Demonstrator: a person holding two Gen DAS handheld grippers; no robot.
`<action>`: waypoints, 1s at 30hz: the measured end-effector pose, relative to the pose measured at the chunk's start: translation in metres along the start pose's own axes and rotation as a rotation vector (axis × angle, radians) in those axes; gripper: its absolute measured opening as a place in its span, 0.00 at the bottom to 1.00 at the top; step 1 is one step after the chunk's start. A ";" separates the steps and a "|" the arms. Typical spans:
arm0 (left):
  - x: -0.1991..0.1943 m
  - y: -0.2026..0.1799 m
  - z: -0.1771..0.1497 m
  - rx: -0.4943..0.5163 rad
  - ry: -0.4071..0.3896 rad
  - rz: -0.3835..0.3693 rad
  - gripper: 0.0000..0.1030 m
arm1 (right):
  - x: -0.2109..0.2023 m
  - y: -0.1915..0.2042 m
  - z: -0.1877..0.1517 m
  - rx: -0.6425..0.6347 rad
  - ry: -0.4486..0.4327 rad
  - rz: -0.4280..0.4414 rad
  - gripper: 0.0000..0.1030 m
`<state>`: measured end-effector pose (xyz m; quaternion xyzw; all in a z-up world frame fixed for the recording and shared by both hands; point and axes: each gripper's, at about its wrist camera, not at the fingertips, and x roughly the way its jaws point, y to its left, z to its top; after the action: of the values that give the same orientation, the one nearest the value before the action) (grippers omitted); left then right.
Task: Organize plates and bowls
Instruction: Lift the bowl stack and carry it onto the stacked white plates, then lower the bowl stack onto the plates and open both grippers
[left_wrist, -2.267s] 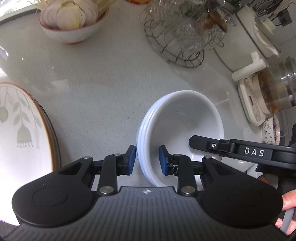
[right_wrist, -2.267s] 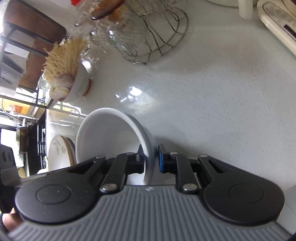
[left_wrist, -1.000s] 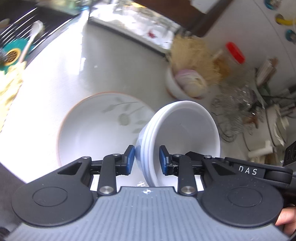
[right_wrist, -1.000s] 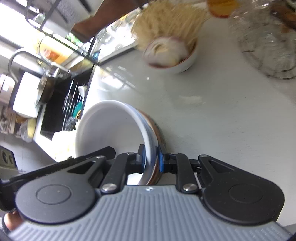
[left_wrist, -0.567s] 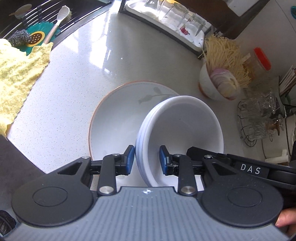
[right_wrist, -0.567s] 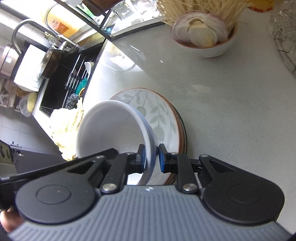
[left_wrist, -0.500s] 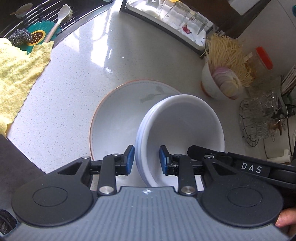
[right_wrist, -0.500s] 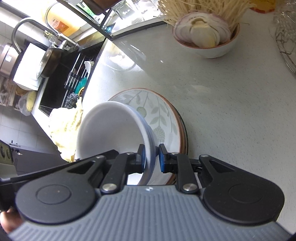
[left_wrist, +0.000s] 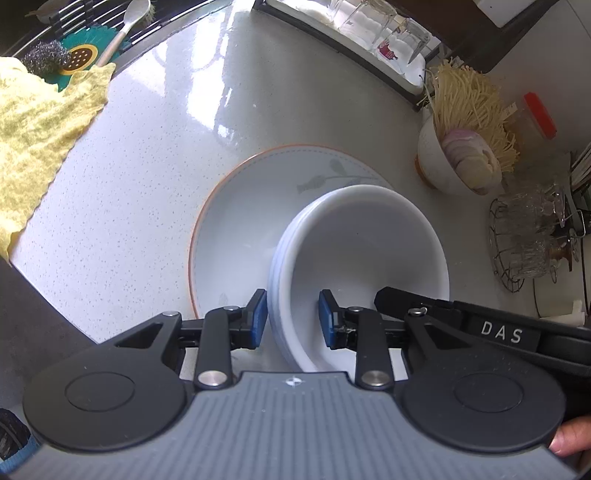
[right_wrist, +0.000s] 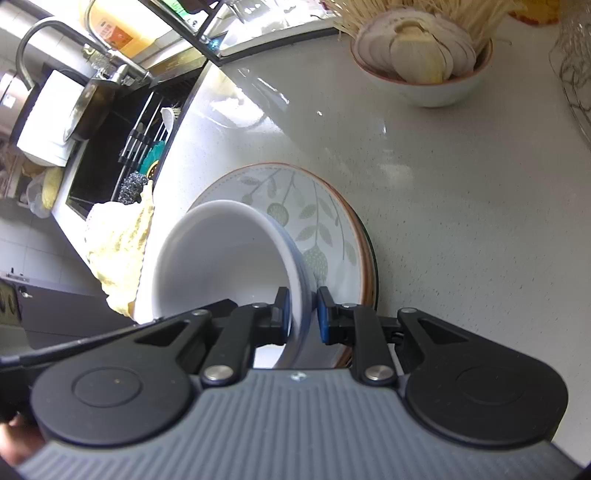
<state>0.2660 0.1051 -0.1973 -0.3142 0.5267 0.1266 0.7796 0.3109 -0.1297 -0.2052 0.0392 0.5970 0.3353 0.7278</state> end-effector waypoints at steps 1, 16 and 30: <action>0.000 0.001 -0.001 -0.001 0.005 -0.003 0.35 | 0.000 0.000 0.000 0.009 0.001 0.000 0.19; -0.036 0.004 -0.003 0.078 -0.066 -0.016 0.51 | -0.022 0.013 -0.008 0.001 -0.121 -0.026 0.44; -0.105 -0.001 -0.007 0.304 -0.167 -0.075 0.51 | -0.069 0.047 -0.048 0.062 -0.342 -0.087 0.44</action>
<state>0.2178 0.1139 -0.1046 -0.2006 0.4613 0.0420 0.8632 0.2432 -0.1465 -0.1393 0.0923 0.4758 0.2735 0.8309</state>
